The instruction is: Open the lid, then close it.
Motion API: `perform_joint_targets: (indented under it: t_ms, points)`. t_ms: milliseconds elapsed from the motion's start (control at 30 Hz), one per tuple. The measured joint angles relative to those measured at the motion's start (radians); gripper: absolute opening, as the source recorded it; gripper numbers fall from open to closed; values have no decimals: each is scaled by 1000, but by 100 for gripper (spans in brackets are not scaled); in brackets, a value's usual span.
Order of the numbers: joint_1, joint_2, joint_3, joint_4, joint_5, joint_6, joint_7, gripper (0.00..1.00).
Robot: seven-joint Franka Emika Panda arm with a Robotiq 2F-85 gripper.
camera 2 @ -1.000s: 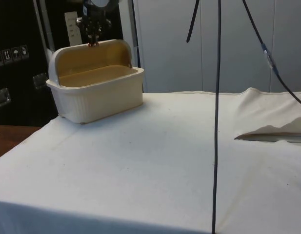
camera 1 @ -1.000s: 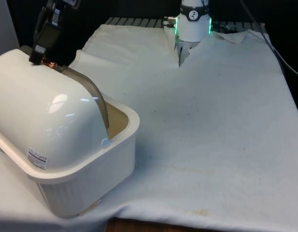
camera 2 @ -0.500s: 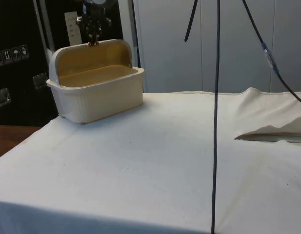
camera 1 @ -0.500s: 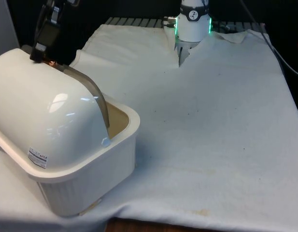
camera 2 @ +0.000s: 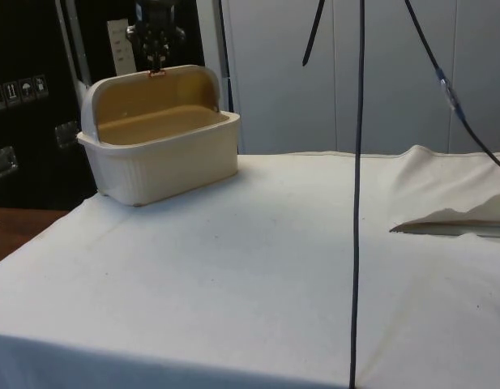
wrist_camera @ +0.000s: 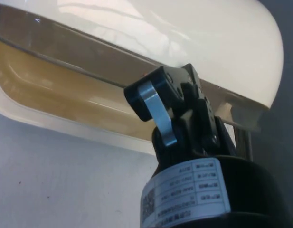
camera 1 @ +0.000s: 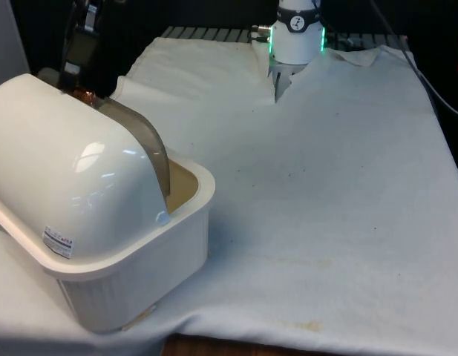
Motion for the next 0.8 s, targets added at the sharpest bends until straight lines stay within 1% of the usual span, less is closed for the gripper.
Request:
perform_joint_targets:
  t_ms: [67, 367, 433, 700, 800]
  points:
    - [1, 0, 0, 1, 2, -4, 0, 0]
    - [5, -14, 10, 1, 29, -65, 1, 0]
    - [5, -14, 10, 1, 29, -65, 1, 0]
    - [10, -16, 14, 0, 68, -117, 1, 0]
    - [11, -16, 15, 0, 77, -126, 1, 0]
